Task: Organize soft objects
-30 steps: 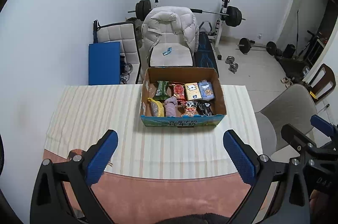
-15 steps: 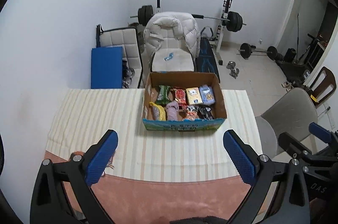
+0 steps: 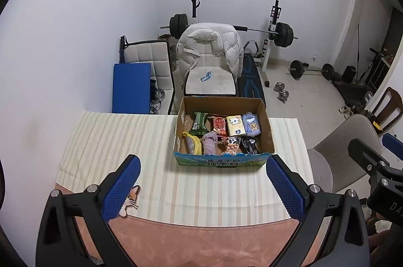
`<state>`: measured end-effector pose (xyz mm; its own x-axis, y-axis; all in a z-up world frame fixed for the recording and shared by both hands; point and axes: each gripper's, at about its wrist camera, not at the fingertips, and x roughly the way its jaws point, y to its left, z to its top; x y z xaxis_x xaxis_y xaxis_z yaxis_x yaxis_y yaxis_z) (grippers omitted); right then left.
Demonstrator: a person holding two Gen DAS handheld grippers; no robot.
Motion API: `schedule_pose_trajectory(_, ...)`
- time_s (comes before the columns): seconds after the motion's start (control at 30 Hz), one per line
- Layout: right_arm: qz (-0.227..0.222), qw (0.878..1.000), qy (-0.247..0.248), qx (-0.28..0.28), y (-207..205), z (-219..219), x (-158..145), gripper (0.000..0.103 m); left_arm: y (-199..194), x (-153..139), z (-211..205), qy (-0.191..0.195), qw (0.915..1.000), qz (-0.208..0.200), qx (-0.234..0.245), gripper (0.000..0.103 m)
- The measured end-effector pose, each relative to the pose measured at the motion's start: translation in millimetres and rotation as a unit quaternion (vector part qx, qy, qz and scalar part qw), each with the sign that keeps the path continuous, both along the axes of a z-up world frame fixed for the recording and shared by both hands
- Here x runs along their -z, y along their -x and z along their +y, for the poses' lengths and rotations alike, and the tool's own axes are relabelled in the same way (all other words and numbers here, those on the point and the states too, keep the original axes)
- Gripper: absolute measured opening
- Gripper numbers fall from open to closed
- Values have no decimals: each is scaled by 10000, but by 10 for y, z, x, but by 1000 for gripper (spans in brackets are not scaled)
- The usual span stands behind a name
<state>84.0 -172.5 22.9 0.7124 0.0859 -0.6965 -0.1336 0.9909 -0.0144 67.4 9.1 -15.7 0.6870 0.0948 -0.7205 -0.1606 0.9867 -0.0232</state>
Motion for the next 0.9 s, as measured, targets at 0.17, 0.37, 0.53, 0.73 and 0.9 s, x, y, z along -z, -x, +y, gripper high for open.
schedule_pose_trajectory(0.17, -19, 10000, 17, -51, 10, 37, -29, 103, 8, -13, 34, 33, 10000, -18, -17, 102)
schedule_pose_trajectory(0.37, -25, 10000, 30, -58, 17, 57, -29, 103, 17, -34, 57, 55, 10000, -31, -26, 102)
schedule_pose_trajectory(0.53, -19, 10000, 28, -60, 21, 61, -34, 103, 10, -41, 58, 59, 10000, -29, -9, 102)
schedule_pose_trajectory(0.73, -30, 10000, 52, -69, 25, 79, -41, 103, 15, -47, 65, 52, 10000, -41, -24, 102)
schedule_pose_trajectory(0.9, -26, 10000, 49, -64, 13, 73, -41, 103, 40, -102, 47, 24, 9999, -93, -32, 102)
